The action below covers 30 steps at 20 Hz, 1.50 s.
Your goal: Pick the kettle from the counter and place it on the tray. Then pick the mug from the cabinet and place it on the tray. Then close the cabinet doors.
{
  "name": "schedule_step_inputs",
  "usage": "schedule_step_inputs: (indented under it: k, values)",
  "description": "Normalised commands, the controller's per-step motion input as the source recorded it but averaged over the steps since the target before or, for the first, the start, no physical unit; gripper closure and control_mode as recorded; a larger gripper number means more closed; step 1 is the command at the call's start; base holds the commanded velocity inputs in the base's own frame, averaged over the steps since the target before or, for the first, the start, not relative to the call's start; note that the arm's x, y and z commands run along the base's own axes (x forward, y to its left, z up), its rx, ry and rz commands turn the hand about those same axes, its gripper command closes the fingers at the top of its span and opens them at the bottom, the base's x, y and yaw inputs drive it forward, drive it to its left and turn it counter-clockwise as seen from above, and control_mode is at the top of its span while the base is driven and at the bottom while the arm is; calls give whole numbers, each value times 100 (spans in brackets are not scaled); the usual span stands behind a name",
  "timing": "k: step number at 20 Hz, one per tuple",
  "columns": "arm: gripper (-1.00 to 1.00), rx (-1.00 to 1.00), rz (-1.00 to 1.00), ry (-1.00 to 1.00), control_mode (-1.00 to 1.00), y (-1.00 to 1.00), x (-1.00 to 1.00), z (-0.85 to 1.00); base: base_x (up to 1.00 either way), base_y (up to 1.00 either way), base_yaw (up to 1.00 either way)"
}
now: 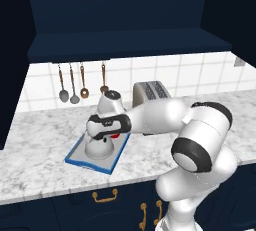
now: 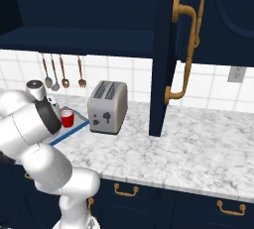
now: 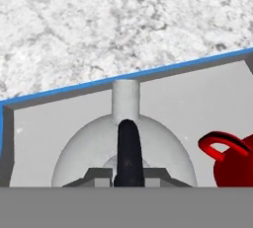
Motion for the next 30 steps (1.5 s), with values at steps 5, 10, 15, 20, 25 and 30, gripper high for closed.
schedule_step_inputs:
  k: [5, 10, 15, 20, 25, 30]
  values:
    - [-100, 0, 2, -2, -100, 0, 0, -12, 0, 0, 0]
    - [-100, 0, 0, -5, -100, 0, 0, 0, 0, 0, 0]
    - [-100, 0, 0, -8, -100, 0, -13, 8, 0, 0, 0]
    - [-100, 0, 0, -20, -100, -27, -70, 61, 0, 0, 0]
    - [-100, 1, -3, -15, -100, -53, -73, 76, 0, 0, 0]
    - [-100, 11, -4, -12, -100, -86, -30, 73, 0, 0, 0]
